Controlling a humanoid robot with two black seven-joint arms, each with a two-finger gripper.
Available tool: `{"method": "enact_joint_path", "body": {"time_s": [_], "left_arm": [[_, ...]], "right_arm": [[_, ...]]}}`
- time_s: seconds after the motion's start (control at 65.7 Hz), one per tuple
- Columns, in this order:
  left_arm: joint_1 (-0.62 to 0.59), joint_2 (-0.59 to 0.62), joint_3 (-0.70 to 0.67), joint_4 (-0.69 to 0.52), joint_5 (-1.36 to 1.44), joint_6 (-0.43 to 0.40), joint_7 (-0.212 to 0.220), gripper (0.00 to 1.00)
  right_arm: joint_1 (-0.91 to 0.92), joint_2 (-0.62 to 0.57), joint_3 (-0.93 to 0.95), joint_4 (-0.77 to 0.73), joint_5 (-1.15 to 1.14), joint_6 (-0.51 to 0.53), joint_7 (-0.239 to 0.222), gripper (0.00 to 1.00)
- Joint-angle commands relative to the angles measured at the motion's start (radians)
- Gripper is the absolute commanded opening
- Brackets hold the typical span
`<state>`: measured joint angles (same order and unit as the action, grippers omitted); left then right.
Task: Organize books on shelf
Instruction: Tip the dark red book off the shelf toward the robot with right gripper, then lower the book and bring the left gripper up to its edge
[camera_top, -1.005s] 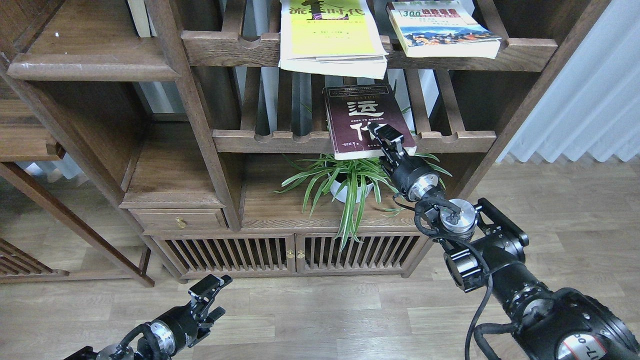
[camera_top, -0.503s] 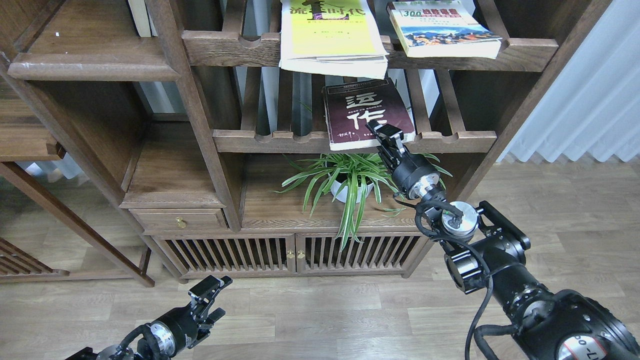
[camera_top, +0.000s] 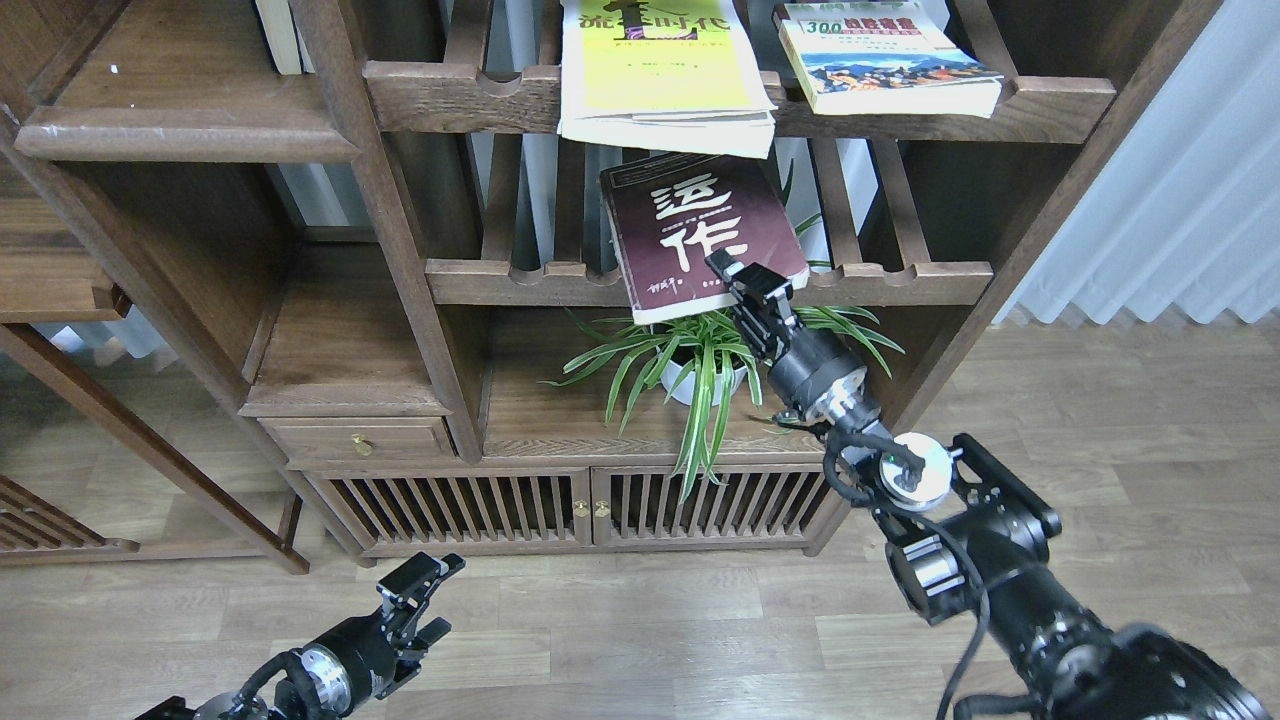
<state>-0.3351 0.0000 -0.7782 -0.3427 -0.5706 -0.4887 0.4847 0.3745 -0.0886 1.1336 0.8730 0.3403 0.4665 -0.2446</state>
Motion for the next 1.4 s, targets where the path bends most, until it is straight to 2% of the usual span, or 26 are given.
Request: {"method": "enact_joint_path", "body": {"time_s": [0.0, 0.122, 0.35, 0.655, 0.914, 1.386], "left_arm": [[-0.004, 0.0, 0.002, -0.004, 0.0, 0.0, 0.0, 1.0], [-0.012, 0.0, 0.005, -0.012, 0.0, 0.0, 0.0, 1.0], [-0.013, 0.0, 0.014, -0.125, 0.006, 0.0, 0.002, 1.0], [-0.007, 0.0, 0.051, -0.208, 0.011, 0.0, 0.004, 1.0], [-0.012, 0.0, 0.071, -0.294, 0.011, 0.0, 0.004, 1.0], [-0.009, 0.0, 0.071, -0.351, 0.012, 0.0, 0.004, 1.0]], "right_arm": [[-0.065, -0.062, 0.0, 0.099, 0.022, 0.001, -0.03, 0.04], [-0.129, -0.115, 0.002, 0.176, 0.051, 0.02, -0.048, 0.04], [-0.262, -0.166, -0.003, 0.239, 0.052, 0.022, -0.108, 0.04], [-0.41, -0.194, -0.003, 0.285, 0.052, 0.022, -0.117, 0.04], [-0.44, -0.112, -0.034, 0.285, 0.016, 0.022, -0.131, 0.04], [-0.384, 0.036, -0.055, 0.224, -0.052, 0.022, -0.13, 0.04]]}}
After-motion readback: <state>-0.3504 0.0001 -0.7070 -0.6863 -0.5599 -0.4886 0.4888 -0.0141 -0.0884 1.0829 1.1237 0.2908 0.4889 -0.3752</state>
